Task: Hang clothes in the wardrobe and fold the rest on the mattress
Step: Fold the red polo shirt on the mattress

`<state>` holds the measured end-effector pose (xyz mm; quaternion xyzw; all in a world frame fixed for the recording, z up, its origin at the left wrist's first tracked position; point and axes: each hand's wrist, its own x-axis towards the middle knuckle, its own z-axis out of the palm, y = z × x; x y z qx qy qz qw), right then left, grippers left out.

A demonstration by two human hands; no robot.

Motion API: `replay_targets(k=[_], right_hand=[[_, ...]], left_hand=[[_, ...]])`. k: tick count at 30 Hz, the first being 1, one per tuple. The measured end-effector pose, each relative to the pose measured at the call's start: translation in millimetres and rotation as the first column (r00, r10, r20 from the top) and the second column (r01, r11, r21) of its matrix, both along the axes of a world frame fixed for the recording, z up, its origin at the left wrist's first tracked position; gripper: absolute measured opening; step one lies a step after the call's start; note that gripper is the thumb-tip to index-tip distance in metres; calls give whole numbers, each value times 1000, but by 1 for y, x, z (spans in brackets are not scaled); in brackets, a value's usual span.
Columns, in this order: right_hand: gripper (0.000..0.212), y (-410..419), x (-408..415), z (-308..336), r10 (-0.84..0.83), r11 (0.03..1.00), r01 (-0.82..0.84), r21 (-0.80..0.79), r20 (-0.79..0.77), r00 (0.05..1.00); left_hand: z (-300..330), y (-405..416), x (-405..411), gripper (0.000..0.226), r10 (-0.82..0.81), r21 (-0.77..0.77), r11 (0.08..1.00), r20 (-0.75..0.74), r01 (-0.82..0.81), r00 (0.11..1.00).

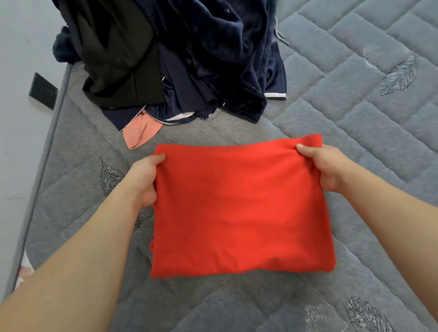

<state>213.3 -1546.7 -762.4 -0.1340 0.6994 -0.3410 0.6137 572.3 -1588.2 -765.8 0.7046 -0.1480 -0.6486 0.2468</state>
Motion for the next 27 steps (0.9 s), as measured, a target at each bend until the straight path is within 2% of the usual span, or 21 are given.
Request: replay_targets(k=[2, 4, 6, 7, 8, 9, 10, 11, 12, 13, 14, 15, 16, 18, 20, 23, 24, 27], right_hand=[[12, -1, -6, 0, -30, 999, 28, 30, 68, 997], [14, -4, -8, 0, -47, 999, 46, 25, 79, 996], [25, -9, -9, -2, -55, 998, 54, -31, -45, 997], [29, -10, -9, -5, -10, 997, -6, -72, -210, 978], [29, -11, -9, -8, 87, 987, -137, -83, -438, 895], [29, -11, -8, -13, 195, 957, -289, -33, -666, 720], [30, -10, -5, -17, 260, 921, -387, 49, -816, 516], [31, -10, -1, -19, 286, 909, -400, 121, -877, 385], [35, -10, 4, -20, 295, 921, -354, 165, -888, 353], [43, -12, 7, -21, 306, 938, -278, 204, -867, 394], [55, -15, 9, -21, 311, 949, -202, 243, -832, 460], [64, -20, 11, -20, 300, 954, -141, 266, -793, 531], [70, -25, 12, -20, 256, 962, -92, 256, -740, 622], [62, -33, 15, -17, 89, 987, 3, 160, -564, 821], [41, -34, 17, -17, 94, 988, -20, 155, -491, 866], [10, -35, 25, -9, 138, 984, -68, 164, -466, 874], [7, -36, 28, -1, 123, 985, -56, 162, -437, 891], [23, -41, 35, 24, 48, 994, -11, 110, -342, 939]], left_hand=[[-3, -2, 1, 15, -9, -18, 1000, 10, 10, 1000], [-7, -4, 0, 15, 60, -110, 993, 94, -49, 994], [-14, -7, 3, 21, 155, -218, 970, 228, -105, 961], [-18, -8, 5, 21, 140, -249, 967, 327, -57, 934], [-20, -8, 5, 19, 71, -254, 966, 448, 50, 891], [-24, -8, 4, 18, -18, -231, 956, 569, 181, 822], [-27, -8, 2, 19, -103, -179, 937, 677, 299, 729], [-28, -9, -2, 22, -170, -99, 922, 764, 373, 622], [-26, -10, -5, 27, -206, -16, 923, 822, 384, 531], [-23, -13, -9, 35, -223, 44, 934, 846, 354, 484], [-19, -15, -11, 44, -238, 81, 944, 840, 320, 487], [-15, -18, -12, 54, -250, 98, 949, 812, 300, 528], [-12, -22, -12, 64, -256, 94, 953, 755, 286, 603], [-3, -28, -12, 72, -215, 37, 971, 560, 236, 800], [5, -31, -11, 55, -216, 53, 976, 393, 213, 894], [17, -26, -16, 35, -268, 118, 963, 299, 244, 916], [22, -24, -17, 34, -260, 100, 965, 290, 241, 921], [45, -23, -16, 32, -186, -35, 978, 291, 205, 938]])
